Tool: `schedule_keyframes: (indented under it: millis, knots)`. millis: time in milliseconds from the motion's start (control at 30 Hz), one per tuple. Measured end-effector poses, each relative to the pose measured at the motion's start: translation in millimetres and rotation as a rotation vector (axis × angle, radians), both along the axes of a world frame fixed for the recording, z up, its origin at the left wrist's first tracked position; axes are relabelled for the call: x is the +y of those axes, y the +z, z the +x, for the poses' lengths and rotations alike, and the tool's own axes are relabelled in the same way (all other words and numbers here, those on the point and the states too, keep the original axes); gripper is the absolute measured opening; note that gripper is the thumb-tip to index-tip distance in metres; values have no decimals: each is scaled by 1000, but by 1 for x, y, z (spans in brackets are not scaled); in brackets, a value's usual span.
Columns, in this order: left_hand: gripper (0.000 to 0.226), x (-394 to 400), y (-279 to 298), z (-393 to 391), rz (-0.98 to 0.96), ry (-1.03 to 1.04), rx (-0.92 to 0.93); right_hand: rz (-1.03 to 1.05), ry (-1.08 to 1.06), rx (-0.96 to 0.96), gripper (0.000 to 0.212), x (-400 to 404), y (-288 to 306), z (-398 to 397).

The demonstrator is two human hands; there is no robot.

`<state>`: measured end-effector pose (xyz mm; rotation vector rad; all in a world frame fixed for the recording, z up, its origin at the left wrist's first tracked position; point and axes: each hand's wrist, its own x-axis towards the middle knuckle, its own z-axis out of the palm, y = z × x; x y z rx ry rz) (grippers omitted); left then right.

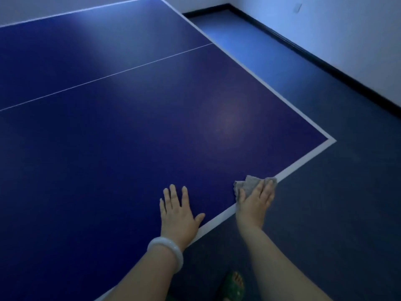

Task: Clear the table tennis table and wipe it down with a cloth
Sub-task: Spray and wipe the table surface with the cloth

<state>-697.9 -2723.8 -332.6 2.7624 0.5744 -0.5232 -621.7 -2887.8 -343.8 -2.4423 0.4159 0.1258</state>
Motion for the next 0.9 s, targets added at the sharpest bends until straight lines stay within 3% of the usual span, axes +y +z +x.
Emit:
schedule_keyframes:
  millis: [67, 133, 200, 267, 467, 600, 800, 900]
  knots:
    - [96, -13, 2, 7, 25, 43, 52, 207, -202, 41, 73, -12, 2, 14]
    - [97, -18, 6, 11, 39, 74, 85, 341, -313, 79, 55, -27, 2, 26]
    - [94, -21, 11, 14, 45, 86, 112, 369, -312, 118, 32, -50, 4, 35]
    - [88, -24, 17, 18, 51, 92, 137, 368, -280, 191, 25, -78, 7, 42]
    - [72, -71, 42, 46, 30, 72, 122, 300, -110, 349, 29, -166, 28, 49]
    - [68, -128, 60, 86, -5, -9, 57, 272, 8, 299, 23, -220, 56, 60]
    - [64, -192, 82, 156, -47, -154, -44, 205, 85, 195, 39, -278, 95, 106]
    - [62, -208, 90, 200, -60, -184, -85, 131, 132, 157, 31, -296, 105, 142]
